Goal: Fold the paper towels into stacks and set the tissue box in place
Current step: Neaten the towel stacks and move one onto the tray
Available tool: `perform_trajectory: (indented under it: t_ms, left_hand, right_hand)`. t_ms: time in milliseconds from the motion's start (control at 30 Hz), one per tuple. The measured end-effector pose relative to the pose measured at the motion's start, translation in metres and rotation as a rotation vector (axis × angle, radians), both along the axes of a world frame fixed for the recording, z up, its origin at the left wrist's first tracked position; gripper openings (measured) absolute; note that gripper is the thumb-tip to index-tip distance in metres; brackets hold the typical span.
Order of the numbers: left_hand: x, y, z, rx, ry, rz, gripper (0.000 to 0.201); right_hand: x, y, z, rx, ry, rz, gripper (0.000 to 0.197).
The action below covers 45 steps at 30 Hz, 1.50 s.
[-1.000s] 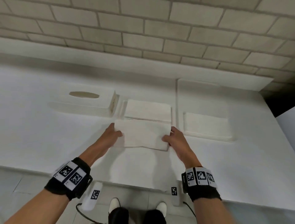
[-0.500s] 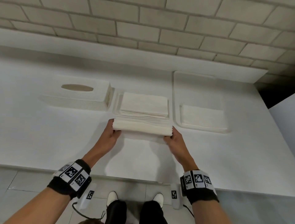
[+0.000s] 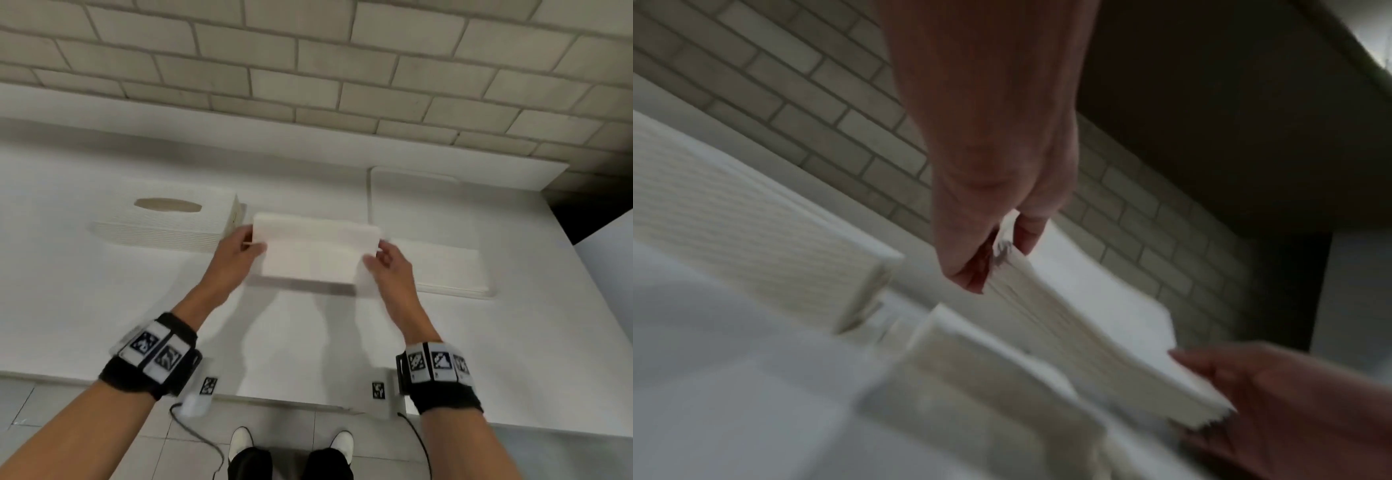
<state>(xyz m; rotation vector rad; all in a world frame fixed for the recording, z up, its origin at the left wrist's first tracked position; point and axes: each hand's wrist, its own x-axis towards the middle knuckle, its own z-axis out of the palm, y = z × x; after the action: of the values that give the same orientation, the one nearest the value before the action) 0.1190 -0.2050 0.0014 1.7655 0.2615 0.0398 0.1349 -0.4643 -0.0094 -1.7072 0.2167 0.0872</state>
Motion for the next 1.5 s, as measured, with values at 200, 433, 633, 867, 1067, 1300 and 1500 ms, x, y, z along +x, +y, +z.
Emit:
perform_trajectory:
  t_ms: [200,433,633,867,1067,1300,1500]
  left_hand:
    - [0.074,-0.002,0.033,-0.131,0.199,0.135,0.014]
    - [0.099,-0.007,0.005,0.018,0.36,0.173,0.017]
    - [0.106,-0.008,-0.013,0.069,0.403,0.188,0.011]
    - [0.106,-0.012,-0.02,0.131,0.373,0.173,0.007]
    - [0.101,-0.015,-0.026,0.226,0.395,0.168,0.005]
    - [0.103,-0.021,-0.027,0.507,0.462,0.103,0.019]
    - [0.093,-0.089,0.012,0.452,-0.061,0.135,0.039]
  right_hand:
    - [0.072,0.01,0.025,-0.11,0.087,-0.076,0.021]
    - [0.091,0.016,-0.006,-0.208,0.2,-0.057,0.006]
    - [0.097,0.022,-0.017,-0.255,0.206,-0.054,0.034]
    - [0.095,0.022,-0.022,-0.332,0.184,-0.064,0.027]
    - [0.095,0.028,-0.039,-0.429,0.192,-0.054,0.021]
    - [0.098,0.021,-0.046,-0.437,0.186,-0.015,0.019]
    - [0.089,-0.071,0.001,-0.362,0.044,-0.405,0.033]
